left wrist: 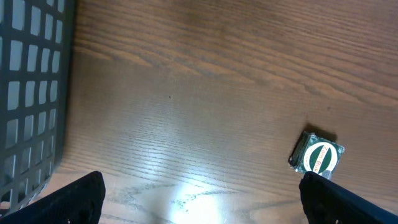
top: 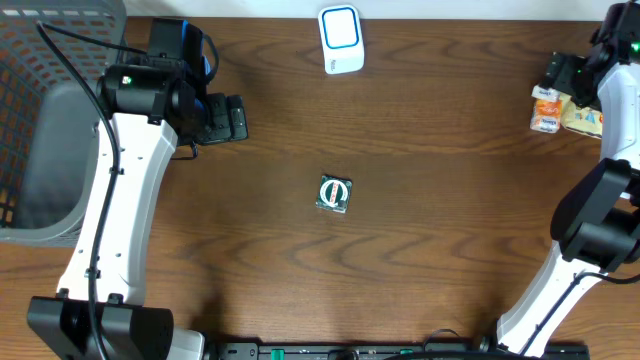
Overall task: Scan the item barcode
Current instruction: 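Carry the wrapped pack right and drop it on the item pile, then swing the right gripper back and grasp the dark green Zam-Buk tin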
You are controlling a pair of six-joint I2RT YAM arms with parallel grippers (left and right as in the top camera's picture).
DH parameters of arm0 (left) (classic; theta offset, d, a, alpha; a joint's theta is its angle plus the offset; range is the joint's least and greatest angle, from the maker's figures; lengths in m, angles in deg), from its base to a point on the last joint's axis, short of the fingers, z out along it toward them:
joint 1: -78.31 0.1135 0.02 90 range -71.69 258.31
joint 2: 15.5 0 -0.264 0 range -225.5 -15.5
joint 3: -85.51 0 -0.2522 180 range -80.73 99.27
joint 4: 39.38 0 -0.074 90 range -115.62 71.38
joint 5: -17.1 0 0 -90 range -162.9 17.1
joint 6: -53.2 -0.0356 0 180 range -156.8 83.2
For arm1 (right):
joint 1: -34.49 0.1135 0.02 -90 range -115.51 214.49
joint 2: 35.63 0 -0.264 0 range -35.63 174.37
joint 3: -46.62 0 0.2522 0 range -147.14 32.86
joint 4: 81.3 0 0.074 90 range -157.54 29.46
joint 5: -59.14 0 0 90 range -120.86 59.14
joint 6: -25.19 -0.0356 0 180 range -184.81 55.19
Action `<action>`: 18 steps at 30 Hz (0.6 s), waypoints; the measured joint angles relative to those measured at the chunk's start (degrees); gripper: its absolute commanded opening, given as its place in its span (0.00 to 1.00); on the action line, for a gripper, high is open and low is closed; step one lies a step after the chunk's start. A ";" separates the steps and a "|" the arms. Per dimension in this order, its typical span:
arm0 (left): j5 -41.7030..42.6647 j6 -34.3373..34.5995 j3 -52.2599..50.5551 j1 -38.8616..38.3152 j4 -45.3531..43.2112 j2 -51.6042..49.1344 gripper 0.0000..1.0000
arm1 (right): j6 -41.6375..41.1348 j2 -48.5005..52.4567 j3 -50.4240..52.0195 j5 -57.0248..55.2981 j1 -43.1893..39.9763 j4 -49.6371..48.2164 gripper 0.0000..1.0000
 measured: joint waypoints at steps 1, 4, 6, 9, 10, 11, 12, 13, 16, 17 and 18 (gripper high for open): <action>0.00 0.00 0.00 0.00 0.00 0.00 0.98 | -0.33 -0.61 0.13 2.75 0.55 0.83 0.99; 0.00 0.00 0.00 0.00 -0.02 0.00 0.98 | -1.09 -4.09 0.24 15.80 3.21 4.37 0.93; 0.00 0.00 0.02 0.00 -0.02 0.00 0.98 | -1.29 -5.99 0.22 23.43 5.25 7.26 0.82; 0.00 0.00 0.00 0.00 0.00 0.00 0.98 | -0.92 -7.19 0.22 30.95 8.81 13.25 0.69; 0.00 0.00 0.02 0.00 0.00 0.00 0.98 | -0.44 -7.17 0.22 32.61 10.45 14.82 0.68; 0.00 0.00 0.02 0.00 -0.02 0.00 0.98 | 0.17 -7.02 0.24 33.70 11.93 16.24 0.68; 0.00 0.00 0.02 0.00 0.02 0.00 0.98 | 0.81 -6.84 0.24 34.51 13.53 17.44 0.66; 0.00 0.00 0.02 0.00 0.00 0.00 0.98 | 1.62 -6.73 0.24 35.12 15.50 18.51 0.64; 0.00 0.00 0.00 0.00 0.00 0.00 0.98 | 2.60 -5.84 0.24 34.12 23.02 21.42 0.65; 0.00 0.00 0.00 0.00 0.02 0.00 0.98 | 2.60 -5.14 0.24 33.27 25.81 22.03 0.67; 0.00 0.00 0.00 0.00 0.00 0.00 0.98 | 2.60 -4.55 0.22 31.85 27.85 22.32 0.73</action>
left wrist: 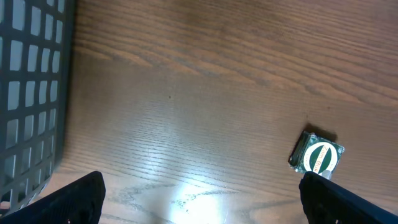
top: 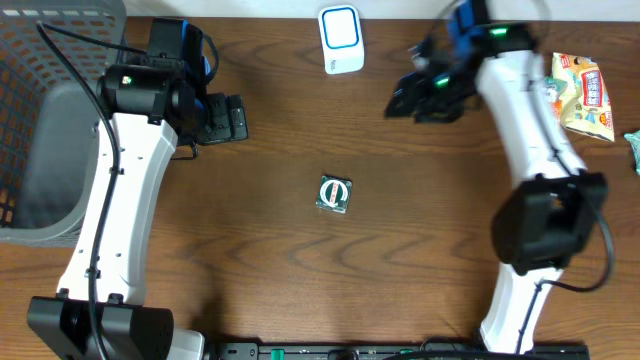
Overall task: Scan the item barcode
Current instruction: 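Swing the right gripper back and grasp the dark green Zam-Buk tin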
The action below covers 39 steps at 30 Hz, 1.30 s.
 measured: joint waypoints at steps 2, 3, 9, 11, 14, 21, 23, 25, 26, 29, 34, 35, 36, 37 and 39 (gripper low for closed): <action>0.00 0.00 0.00 0.00 0.02 0.00 0.98 | -0.28 2.56 0.02 -3.98 6.05 1.31 0.87; 0.00 0.00 0.02 0.00 0.00 0.00 0.98 | -0.31 4.00 0.02 -5.77 9.01 2.12 0.88; 0.00 0.00 0.02 0.00 0.00 0.00 0.98 | -1.68 7.52 0.07 -11.10 19.67 3.26 0.99; 0.00 0.00 0.00 0.00 0.00 0.00 0.98 | -6.21 7.74 0.07 -14.49 22.80 2.58 0.99; 0.00 0.00 0.00 0.00 0.00 0.00 0.98 | -14.91 8.09 0.07 -18.58 25.68 1.92 0.99; 0.00 0.00 0.00 0.00 0.00 0.00 0.98 | -24.74 9.99 0.07 -23.80 30.34 -0.66 0.99; 0.00 0.02 0.00 0.00 0.00 0.00 0.98 | -25.24 10.03 0.13 -24.79 31.28 -0.31 0.93; 0.00 0.00 0.02 0.00 0.00 0.00 0.98 | -25.53 10.03 0.17 -26.80 32.35 0.35 0.93; 0.00 0.00 0.00 0.00 0.00 0.00 0.98 | -25.55 10.03 0.26 -27.26 32.59 0.46 0.93; 0.00 0.00 0.00 0.00 0.00 0.00 0.98 | -23.08 10.03 0.83 -29.81 33.29 0.94 0.93; 0.00 0.00 0.00 0.00 0.00 0.00 0.98 | -16.81 10.03 2.62 -31.80 33.31 1.03 0.99; 0.00 0.00 0.00 0.00 0.00 0.00 0.98 | -16.09 10.03 2.89 -31.85 33.31 1.01 0.99; 0.00 0.00 0.02 0.00 0.00 0.00 0.98 | -15.21 10.03 3.45 -31.95 33.31 0.90 0.99; 0.00 0.00 0.00 0.00 0.00 0.00 0.98 | -14.21 10.03 4.17 -31.98 33.31 0.70 0.99; 0.00 0.00 0.02 0.00 0.00 0.00 0.98 | -12.59 10.03 5.40 -32.02 33.29 -0.59 0.99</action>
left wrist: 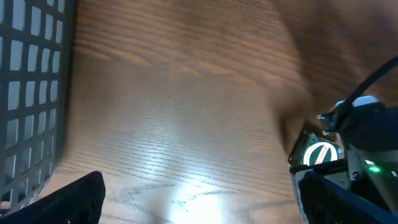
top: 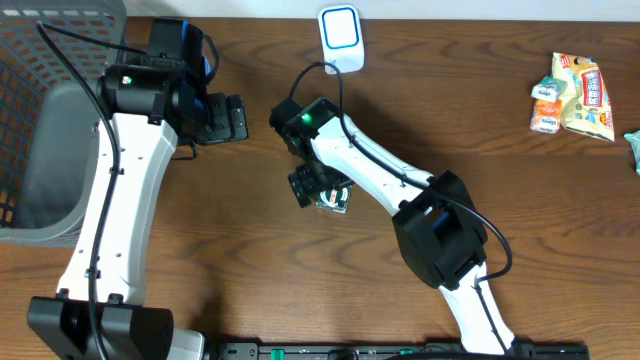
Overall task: Scan the item barcode
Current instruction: 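Swing the right gripper back and grasp the dark green Zam-Buk tin, then lift the Zam-Buk tin and hold it under the scanner, right gripper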
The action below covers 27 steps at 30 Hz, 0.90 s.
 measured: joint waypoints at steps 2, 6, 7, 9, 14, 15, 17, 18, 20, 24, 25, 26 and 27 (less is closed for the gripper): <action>0.00 0.00 -0.02 0.00 0.00 0.00 0.98 | 1.90 0.00 0.92 0.02 -0.04 -1.64 0.99; 0.00 0.00 0.00 0.00 0.00 0.00 0.98 | 11.39 0.00 1.99 0.09 -0.55 -4.22 0.99; 0.00 0.00 0.00 0.00 0.00 0.00 0.98 | 13.88 0.00 2.01 0.07 -0.72 -4.68 0.99; 0.00 0.00 0.00 0.00 0.00 0.00 0.98 | 18.01 0.00 2.01 0.07 -1.11 -5.33 0.99; 0.00 0.00 -0.02 0.00 0.00 0.00 0.98 | 28.00 0.00 2.14 1.40 -1.79 -5.77 0.99; 0.00 0.00 -0.02 0.00 0.00 0.00 0.98 | 29.92 0.00 2.36 2.16 -1.81 -5.86 0.98; 0.00 0.00 -0.02 0.00 0.00 0.00 0.98 | 32.28 0.00 3.23 3.08 -1.81 -6.51 0.98; 0.00 0.00 -0.02 0.00 0.00 0.00 0.98 | 32.89 0.00 3.48 3.32 -1.81 -6.64 0.98; 0.00 0.00 -0.02 0.00 0.00 0.00 0.98 | 34.34 0.00 4.76 3.85 -1.81 -7.28 0.97; 0.00 0.00 -0.02 0.00 0.00 0.00 0.98 | 37.20 0.00 7.37 4.07 -1.81 -7.50 0.89; 0.00 0.00 -0.02 0.00 0.00 0.00 0.98 | 37.64 0.00 7.63 3.82 -1.81 -7.43 0.84; 0.00 0.00 -0.02 0.00 0.00 0.00 0.98 | 38.12 -0.09 7.85 3.67 -1.81 -7.74 0.78; 0.00 0.00 -0.02 0.00 0.00 0.00 0.98 | 38.38 -0.13 8.04 3.19 -1.81 -8.04 0.77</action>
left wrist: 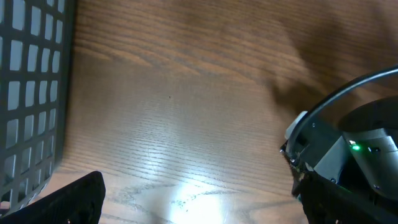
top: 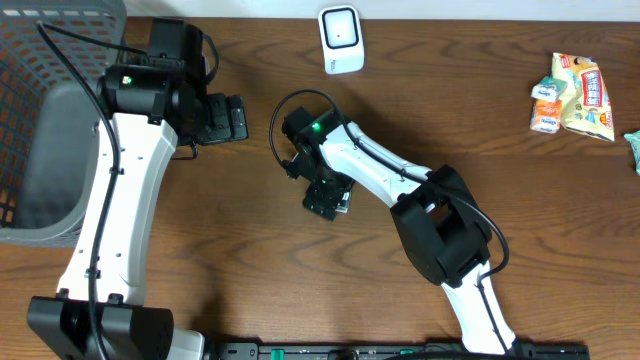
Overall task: Scan the item barcode
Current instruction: 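Lift the Zam-Buk tin and hold it under the scanner, right gripper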
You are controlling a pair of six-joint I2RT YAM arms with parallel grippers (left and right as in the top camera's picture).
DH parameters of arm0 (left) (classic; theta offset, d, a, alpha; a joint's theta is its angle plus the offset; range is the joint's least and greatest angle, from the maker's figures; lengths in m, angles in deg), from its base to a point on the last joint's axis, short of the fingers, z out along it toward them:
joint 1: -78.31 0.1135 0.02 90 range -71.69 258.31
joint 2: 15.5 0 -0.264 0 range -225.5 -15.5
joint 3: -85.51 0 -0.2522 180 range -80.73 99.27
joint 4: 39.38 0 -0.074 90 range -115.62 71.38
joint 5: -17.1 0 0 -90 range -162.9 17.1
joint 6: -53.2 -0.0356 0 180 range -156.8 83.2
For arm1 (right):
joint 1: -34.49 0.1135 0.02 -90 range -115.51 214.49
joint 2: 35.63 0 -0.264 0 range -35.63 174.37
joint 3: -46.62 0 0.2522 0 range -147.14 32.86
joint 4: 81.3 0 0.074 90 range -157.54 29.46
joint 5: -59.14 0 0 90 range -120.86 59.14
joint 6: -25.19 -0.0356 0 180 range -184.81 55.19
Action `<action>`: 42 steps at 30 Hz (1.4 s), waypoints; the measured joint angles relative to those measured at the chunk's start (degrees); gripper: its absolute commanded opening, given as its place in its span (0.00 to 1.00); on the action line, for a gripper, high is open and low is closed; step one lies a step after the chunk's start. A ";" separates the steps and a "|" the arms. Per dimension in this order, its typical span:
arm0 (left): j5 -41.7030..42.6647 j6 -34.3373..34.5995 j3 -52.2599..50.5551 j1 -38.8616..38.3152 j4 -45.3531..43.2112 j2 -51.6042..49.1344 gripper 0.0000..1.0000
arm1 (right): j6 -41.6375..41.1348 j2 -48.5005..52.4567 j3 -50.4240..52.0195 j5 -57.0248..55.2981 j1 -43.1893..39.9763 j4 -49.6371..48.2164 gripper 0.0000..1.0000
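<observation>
The item (top: 341, 207) is a small dark green packet at mid-table; only its right edge shows under my right gripper (top: 323, 198), which is down on top of it. Whether those jaws are open or shut is hidden from above. The left wrist view shows the right arm's wrist (left wrist: 348, 149) with a green light, and it hides the item. The white scanner (top: 341, 39) stands at the table's far edge. My left gripper (top: 228, 118) (left wrist: 199, 208) hangs open over bare wood at the left, with nothing between its fingers.
A grey mesh basket (top: 45, 120) (left wrist: 28, 81) fills the left side. Snack packets (top: 575, 95) lie at the far right, with a teal scrap (top: 633, 140) at the right edge. The right arm's links stretch from the front edge to mid-table.
My right gripper was just left of the item, which was then still mostly visible. It is now on top of the item and covers nearly all of it. The left arm has not moved.
My right gripper was first at the far right by the snack packets, with the item lying alone at mid-table. Then it hung to the right of the scanner, then beside the item, and now it is over the item. The left gripper stayed open and still.
</observation>
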 measured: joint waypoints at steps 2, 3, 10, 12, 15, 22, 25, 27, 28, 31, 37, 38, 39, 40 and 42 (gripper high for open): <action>0.00 0.00 0.00 0.00 0.00 0.00 0.98 | 0.68 -0.24 0.61 -0.55 0.00 -0.66 0.73; 0.00 0.00 0.00 0.00 0.00 0.00 0.98 | 0.92 -0.44 0.98 -0.72 -0.07 -0.96 0.66; 0.00 0.00 0.00 0.00 0.00 0.00 0.98 | 0.79 -0.68 1.36 -1.27 -0.11 -1.25 0.52; 0.00 0.00 0.00 0.00 0.00 0.00 0.98 | -0.22 -0.70 1.36 -1.33 -0.11 -1.33 0.50; 0.00 0.00 0.00 0.00 0.00 0.00 0.98 | -3.41 -0.68 1.16 -1.55 -0.24 -1.07 0.51; 0.00 0.00 0.00 0.00 -0.02 0.00 0.98 | -11.69 0.63 -5.07 -1.77 -2.86 -0.57 0.45; 0.00 0.00 0.00 0.00 0.00 0.00 0.98 | -15.50 0.70 -10.86 -1.86 -6.67 -1.51 0.47; 0.00 0.02 0.00 0.00 0.00 0.00 0.98 | -17.68 0.70 -14.14 -1.95 -9.81 -4.74 0.48; 0.00 0.00 0.02 0.00 -0.02 0.00 0.98 | -18.14 0.70 -14.60 -2.05 -10.71 -5.79 0.49; 0.00 0.00 0.02 0.00 0.00 0.00 0.98 | -19.93 0.70 -16.13 -2.25 -14.25 -16.50 0.49; 0.00 0.00 0.00 0.00 0.00 0.00 0.98 | -22.23 0.74 -16.41 -2.51 -16.76 -37.05 0.36; 0.00 0.00 0.00 0.00 0.00 0.00 0.98 | -22.38 0.74 -16.44 -2.45 -16.74 -38.91 0.39; 0.00 0.00 0.00 0.00 0.09 0.00 0.98 | -22.69 0.74 -16.48 -2.43 -16.61 -45.46 0.40; -0.02 0.00 0.00 0.00 -0.09 0.00 0.98 | -22.80 0.79 -16.48 -2.47 -16.59 -49.27 0.41; 0.00 0.00 0.00 0.00 0.04 0.00 0.98 | -22.99 0.90 -16.57 -2.45 -16.46 -54.36 0.41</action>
